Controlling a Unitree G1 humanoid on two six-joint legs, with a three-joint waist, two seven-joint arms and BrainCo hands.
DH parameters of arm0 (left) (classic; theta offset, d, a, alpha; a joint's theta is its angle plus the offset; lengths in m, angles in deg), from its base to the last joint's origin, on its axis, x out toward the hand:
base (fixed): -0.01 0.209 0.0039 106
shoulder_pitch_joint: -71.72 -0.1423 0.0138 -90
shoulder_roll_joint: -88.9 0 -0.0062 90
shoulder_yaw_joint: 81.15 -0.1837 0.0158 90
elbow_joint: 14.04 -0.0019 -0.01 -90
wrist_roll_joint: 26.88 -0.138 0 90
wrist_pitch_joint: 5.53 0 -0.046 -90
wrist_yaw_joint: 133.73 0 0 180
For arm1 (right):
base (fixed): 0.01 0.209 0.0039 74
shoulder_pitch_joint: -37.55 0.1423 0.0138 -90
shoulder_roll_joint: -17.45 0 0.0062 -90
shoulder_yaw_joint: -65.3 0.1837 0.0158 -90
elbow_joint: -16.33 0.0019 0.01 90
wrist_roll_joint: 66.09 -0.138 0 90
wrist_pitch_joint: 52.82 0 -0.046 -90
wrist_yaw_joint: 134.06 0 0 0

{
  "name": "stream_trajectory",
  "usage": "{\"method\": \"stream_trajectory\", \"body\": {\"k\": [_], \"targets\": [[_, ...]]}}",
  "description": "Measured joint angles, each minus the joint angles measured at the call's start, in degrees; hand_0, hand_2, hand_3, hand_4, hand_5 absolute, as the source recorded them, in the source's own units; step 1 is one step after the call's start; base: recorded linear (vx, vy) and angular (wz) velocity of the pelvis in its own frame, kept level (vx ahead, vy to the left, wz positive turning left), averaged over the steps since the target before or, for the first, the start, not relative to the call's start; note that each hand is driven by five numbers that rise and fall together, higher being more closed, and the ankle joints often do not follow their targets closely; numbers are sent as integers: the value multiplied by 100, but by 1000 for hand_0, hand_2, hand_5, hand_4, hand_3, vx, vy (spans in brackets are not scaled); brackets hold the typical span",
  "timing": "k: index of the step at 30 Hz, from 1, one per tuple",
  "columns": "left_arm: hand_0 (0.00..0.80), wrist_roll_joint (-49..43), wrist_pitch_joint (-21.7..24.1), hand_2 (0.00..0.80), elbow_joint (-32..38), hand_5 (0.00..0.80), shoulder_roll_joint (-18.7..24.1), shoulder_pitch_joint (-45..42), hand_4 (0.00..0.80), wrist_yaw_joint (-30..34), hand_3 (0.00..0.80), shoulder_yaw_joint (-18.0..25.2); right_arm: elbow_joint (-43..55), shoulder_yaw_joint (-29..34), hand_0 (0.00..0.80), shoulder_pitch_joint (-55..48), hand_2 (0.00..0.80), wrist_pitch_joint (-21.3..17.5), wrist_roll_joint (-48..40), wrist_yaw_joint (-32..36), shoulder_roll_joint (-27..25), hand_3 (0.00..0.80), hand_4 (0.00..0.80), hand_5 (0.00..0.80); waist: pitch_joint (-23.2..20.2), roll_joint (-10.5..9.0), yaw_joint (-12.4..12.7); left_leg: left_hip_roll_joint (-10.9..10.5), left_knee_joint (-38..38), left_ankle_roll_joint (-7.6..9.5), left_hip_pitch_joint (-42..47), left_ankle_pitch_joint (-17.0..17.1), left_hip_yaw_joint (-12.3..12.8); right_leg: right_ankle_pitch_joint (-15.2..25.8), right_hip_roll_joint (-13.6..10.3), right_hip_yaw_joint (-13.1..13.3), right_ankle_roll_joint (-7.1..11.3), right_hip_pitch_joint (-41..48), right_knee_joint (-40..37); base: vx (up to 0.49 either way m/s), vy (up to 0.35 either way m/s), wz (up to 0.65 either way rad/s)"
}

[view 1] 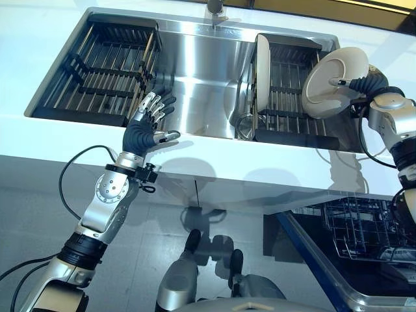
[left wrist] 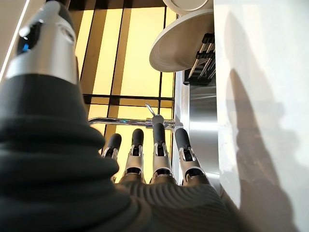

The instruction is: Take plates into dishwasher

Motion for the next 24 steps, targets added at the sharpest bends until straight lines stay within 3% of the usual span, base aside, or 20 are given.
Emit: {"method": "stream_trajectory", "body": {"k": [4, 24], "targets": [[0, -1, 84, 0, 71, 0, 2, 55, 0, -6, 0, -1, -72, -43, 800, 179, 800, -57, -23, -58, -187, 800, 800, 800, 69, 33, 5, 5, 1, -14, -85, 24, -51, 5, 10, -57, -8, -60, 2, -35, 6, 6], [0, 0, 23, 0, 42, 0, -7, 134, 0, 39, 0, -38, -121, -281, 800, 421, 800, -157, 8, -55, -148, 800, 800, 800, 103, 47, 146, -17, 1, -6, 150, 37, -68, -2, -9, -80, 0, 186, 3, -1, 0, 0]]}}
